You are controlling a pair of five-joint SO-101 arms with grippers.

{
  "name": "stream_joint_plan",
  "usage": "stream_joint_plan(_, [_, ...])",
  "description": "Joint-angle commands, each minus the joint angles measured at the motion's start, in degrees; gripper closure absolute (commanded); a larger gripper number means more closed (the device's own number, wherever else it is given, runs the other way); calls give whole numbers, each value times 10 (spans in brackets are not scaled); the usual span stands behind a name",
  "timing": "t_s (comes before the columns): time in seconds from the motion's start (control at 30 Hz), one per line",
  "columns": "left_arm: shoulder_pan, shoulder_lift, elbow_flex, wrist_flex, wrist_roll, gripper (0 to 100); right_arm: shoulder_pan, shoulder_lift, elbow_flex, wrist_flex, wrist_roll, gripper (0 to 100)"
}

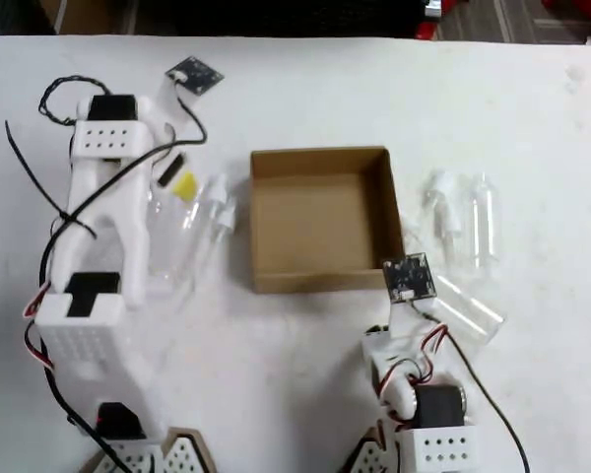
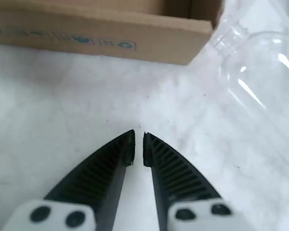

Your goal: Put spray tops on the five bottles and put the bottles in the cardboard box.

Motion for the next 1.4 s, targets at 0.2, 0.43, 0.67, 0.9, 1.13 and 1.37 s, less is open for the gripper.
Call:
stream_joint_plan(0.2, [-8, 9, -7, -11, 10, 774, 0, -3, 5, 4, 5, 981])
stream_joint_plan(0.43, [-8, 32, -10, -19, 11, 775, 0, -3, 5, 4, 5, 981])
stream_joint_plan(0.67, [-8, 27, -10, -18, 11, 867, 0, -3, 5, 4, 5, 981])
stream_joint_plan(0.9, [-3, 26, -10, -15, 11, 902, 0, -3, 5, 4, 5, 981])
stream_joint_plan(1.13, [5, 10, -25, 18, 11, 902, 0, -3, 5, 4, 5, 981])
stream_joint_plan(1.37, [51, -57, -127, 125, 22, 902, 0, -3, 5, 4, 5, 981])
